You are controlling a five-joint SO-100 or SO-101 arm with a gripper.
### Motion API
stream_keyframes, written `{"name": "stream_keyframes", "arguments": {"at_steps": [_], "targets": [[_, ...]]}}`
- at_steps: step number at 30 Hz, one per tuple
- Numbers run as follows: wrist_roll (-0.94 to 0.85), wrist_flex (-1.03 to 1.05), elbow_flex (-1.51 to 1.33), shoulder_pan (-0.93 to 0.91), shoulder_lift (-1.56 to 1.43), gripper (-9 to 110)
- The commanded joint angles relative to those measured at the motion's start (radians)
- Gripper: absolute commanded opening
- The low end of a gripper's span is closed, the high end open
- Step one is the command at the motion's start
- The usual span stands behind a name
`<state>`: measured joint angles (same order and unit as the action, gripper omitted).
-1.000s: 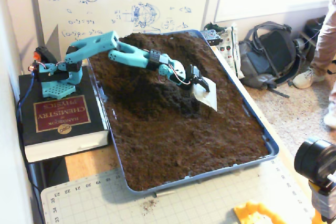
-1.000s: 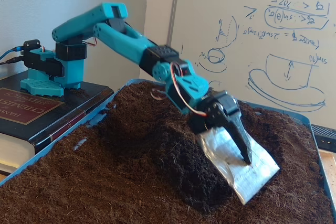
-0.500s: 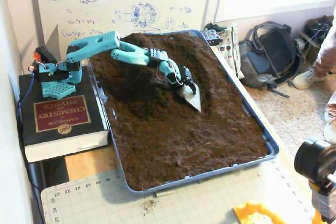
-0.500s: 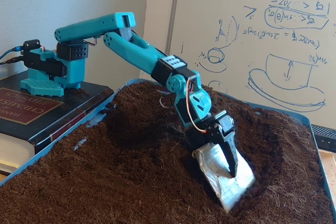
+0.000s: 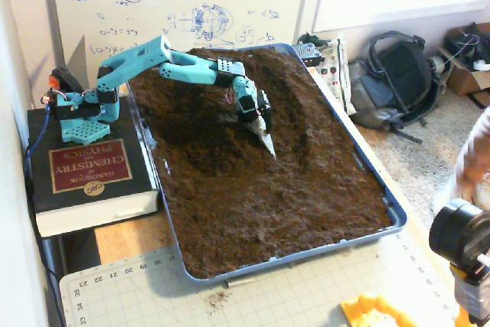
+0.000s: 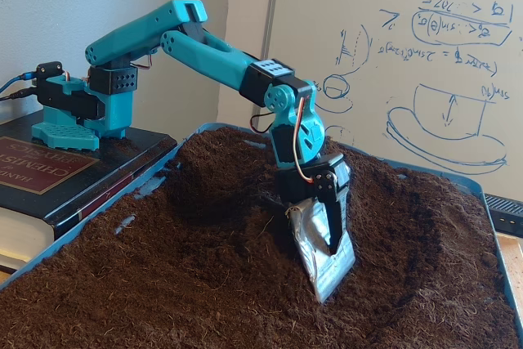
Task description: Build a berm.
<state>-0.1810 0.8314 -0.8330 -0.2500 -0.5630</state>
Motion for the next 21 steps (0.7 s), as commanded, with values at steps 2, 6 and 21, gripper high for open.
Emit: {"name": "stream_keyframes", "arguments": {"at_steps": [2, 6, 21], "targets": [[-0.031, 0.044, -0.003, -0.014, -0.12, 0], [-0.032, 0.046, -0.011, -0.012, -0.135, 0], [-0.014, 0.046, -0.209, -0.003, -0.387, 0]]}}
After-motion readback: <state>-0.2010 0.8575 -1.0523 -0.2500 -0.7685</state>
